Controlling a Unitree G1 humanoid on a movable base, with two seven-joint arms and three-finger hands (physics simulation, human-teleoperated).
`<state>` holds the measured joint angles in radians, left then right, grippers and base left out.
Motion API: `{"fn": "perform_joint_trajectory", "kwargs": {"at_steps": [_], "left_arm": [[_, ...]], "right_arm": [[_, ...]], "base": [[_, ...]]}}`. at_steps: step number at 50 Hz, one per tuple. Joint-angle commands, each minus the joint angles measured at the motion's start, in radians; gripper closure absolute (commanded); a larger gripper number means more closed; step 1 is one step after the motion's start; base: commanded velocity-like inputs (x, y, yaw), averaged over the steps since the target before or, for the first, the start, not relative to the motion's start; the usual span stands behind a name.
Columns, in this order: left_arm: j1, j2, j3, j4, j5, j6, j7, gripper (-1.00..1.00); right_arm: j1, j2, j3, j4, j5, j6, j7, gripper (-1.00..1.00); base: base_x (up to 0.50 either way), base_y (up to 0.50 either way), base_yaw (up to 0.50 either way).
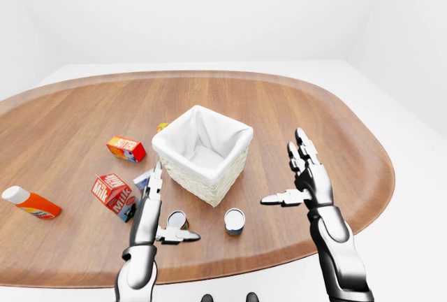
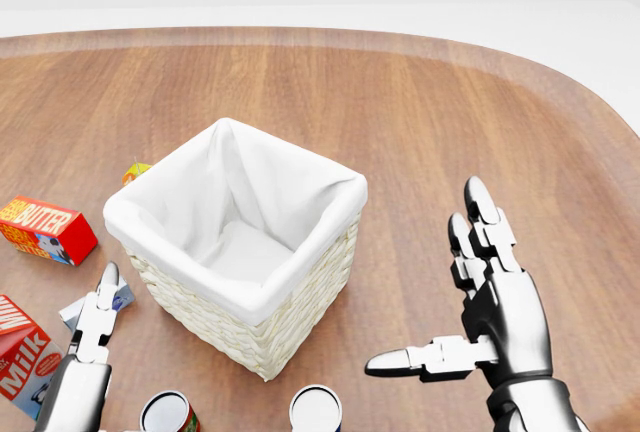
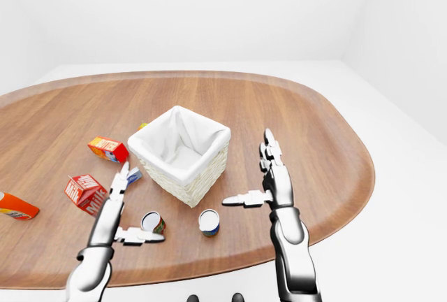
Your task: Pick up the tomato sauce, and put it in the basket.
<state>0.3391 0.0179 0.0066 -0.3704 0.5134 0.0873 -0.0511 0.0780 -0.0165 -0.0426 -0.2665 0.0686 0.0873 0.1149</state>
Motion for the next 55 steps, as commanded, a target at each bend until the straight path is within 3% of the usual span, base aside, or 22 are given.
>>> {"fn": "perform_joint_trajectory", "kwargs": {"at_steps": [1,55], "left_arm": [[-0.005,0.001,0.009,0.033,-0.005,0.000,0.009,-1.00],[-0.046,0.010,0.020,0.185,-0.025,0.000,0.048,-1.00]], "right_arm": [[-0.001,0.000,0.001,0.005,-0.001,0.000,-0.001,-1.00],[0.000,0.000,0.001,0.000,0.003,0.000,0.005,-1.00]], "base": [[0.00,0.00,0.00],[0.00,0.00,0.00]]}}
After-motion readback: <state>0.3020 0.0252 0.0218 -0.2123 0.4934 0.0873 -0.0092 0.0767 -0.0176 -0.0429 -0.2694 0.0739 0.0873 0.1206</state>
